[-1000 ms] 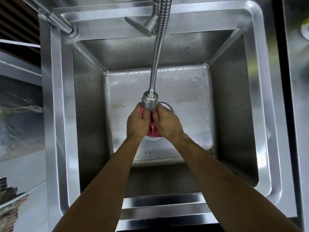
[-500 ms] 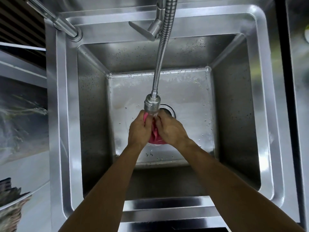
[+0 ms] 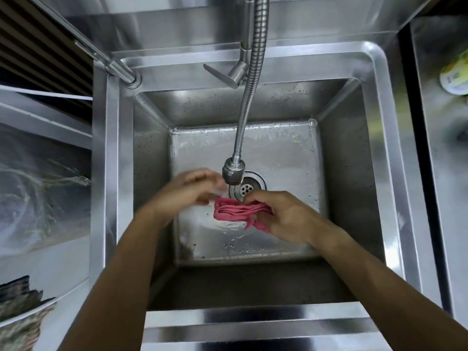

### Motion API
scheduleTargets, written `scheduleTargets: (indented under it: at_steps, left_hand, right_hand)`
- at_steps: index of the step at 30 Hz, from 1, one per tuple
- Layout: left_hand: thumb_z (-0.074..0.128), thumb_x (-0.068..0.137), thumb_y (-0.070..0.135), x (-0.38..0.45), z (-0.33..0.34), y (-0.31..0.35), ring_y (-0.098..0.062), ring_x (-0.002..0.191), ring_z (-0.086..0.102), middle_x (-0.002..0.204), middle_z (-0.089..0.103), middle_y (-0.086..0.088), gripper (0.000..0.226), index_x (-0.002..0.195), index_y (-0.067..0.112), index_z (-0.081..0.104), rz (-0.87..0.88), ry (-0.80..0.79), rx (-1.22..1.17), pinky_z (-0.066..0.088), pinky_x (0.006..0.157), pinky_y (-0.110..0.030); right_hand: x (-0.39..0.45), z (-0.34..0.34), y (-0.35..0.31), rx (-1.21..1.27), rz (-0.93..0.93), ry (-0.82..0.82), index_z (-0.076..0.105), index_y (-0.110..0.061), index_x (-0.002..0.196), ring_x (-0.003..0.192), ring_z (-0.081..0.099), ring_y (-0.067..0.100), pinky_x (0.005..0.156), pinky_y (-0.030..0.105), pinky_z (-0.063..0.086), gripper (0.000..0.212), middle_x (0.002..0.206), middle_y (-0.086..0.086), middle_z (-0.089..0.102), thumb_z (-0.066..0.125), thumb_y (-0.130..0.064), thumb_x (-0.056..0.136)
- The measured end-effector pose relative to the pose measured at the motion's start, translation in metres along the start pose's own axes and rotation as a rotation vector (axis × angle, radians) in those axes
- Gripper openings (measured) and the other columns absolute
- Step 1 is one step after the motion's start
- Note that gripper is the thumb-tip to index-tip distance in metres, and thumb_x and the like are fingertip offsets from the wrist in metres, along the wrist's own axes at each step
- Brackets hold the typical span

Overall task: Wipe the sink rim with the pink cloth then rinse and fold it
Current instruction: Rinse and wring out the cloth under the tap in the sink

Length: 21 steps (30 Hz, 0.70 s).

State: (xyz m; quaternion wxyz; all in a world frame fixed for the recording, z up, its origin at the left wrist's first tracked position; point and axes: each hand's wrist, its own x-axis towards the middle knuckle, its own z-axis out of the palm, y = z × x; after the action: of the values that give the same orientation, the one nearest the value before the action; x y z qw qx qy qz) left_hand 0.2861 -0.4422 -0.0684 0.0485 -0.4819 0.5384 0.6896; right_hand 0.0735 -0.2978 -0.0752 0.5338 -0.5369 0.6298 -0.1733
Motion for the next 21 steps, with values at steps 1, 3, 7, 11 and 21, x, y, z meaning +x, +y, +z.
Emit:
scheduleTargets:
  at_steps: [1,3,7,11,21]
  left_hand:
    - [0.066,0.095,0.037,0.005,-0.005,0.014,-0.017,0.097,0.076,0.111,0.078,0.005,0.015,0.107,0.028,0.072,0.022,0.103,-0.040,0.055,0.092,-0.036]
    - [0.059,0.102,0.030,0.022,-0.011,0.043,-0.015,0.092,0.076,0.110,0.078,0.006,0.012,0.106,0.028,0.070,0.078,0.308,-0.090,0.056,0.084,-0.032]
    - [0.059,0.101,0.035,0.056,-0.005,0.098,-0.017,0.090,0.077,0.112,0.077,0.008,0.023,0.120,0.025,0.067,0.167,0.383,-0.265,0.060,0.081,-0.032]
    - [0.070,0.096,0.041,0.075,0.006,0.129,-0.015,0.076,0.075,0.111,0.076,0.002,0.033,0.117,0.016,0.070,0.187,0.440,-0.394,0.064,0.076,-0.034]
    - [0.072,0.092,0.033,0.089,0.015,0.096,0.002,0.082,0.064,0.115,0.071,0.012,0.038,0.128,0.018,0.072,0.718,0.781,0.095,0.062,0.081,-0.032]
  right_hand:
    - [-0.001,-0.007,-0.005,-0.028,-0.028,0.020,0.064,-0.036,0.123,0.085,0.070,0.005,0.078,0.029,0.058,0.037,0.099,-0.016,0.072,0.066,-0.011,0.096]
    - [-0.001,-0.021,-0.017,-0.068,-0.090,0.073,0.063,-0.037,0.134,0.090,0.067,-0.007,0.082,0.016,0.054,0.046,0.110,-0.024,0.069,0.067,-0.010,0.097]
    - [0.007,-0.040,-0.027,-0.111,-0.103,0.113,0.061,-0.036,0.143,0.077,0.055,-0.025,0.072,-0.001,0.040,0.051,0.109,-0.028,0.063,0.065,-0.009,0.100]
    - [0.013,-0.046,-0.029,-0.161,-0.114,0.102,0.060,-0.037,0.143,0.081,0.056,-0.022,0.073,-0.002,0.038,0.053,0.114,-0.024,0.068,0.064,-0.007,0.100]
    - [0.012,-0.048,-0.034,0.060,-0.195,0.200,0.069,-0.026,0.134,0.107,0.069,-0.006,0.092,0.013,0.055,0.044,0.132,-0.013,0.071,0.067,-0.001,0.098]
